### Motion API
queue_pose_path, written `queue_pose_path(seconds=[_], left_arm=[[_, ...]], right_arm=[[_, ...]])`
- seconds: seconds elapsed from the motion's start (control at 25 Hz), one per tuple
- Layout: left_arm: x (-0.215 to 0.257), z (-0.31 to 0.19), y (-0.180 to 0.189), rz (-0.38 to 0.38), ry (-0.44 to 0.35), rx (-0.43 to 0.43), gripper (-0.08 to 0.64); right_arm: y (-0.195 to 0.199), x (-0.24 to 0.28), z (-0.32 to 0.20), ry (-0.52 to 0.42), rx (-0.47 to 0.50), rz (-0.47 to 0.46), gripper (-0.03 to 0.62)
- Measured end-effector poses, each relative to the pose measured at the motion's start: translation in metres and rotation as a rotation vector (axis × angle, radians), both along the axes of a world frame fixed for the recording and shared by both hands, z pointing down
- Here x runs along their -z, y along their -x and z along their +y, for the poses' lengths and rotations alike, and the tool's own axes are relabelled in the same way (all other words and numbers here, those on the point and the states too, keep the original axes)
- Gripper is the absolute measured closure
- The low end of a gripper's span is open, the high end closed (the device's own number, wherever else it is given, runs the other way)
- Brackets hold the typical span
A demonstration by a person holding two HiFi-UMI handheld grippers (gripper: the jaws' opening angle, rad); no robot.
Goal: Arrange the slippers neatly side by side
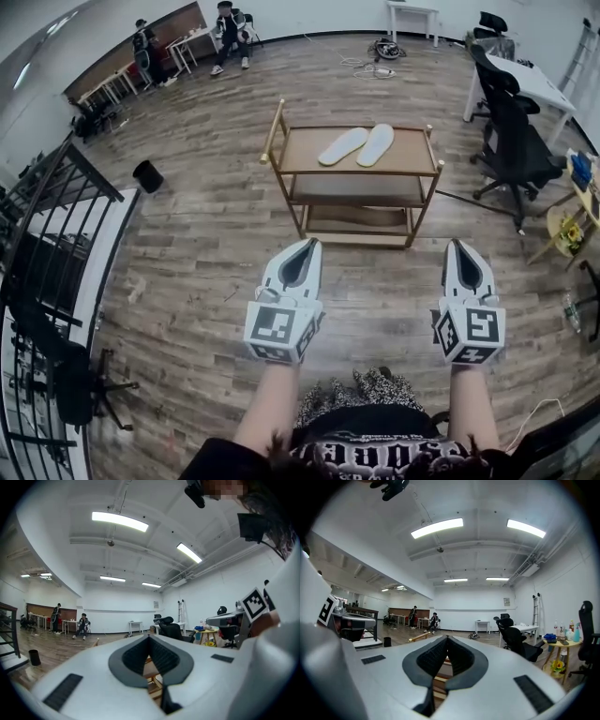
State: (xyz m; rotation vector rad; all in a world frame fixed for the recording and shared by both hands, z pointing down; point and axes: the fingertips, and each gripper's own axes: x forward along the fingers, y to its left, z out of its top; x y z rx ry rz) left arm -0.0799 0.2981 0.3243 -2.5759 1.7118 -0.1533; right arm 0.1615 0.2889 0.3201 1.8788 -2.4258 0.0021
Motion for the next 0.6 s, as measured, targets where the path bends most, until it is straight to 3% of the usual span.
queue_pose_path(seconds=[0.6], left_arm=[[0.002,-0.155,-0.020,-0.011,-0.018,0.065,0.558]], right_arm=[[-0.016,-0.008,-0.183,0.005,0.060,-0.010,0.588]])
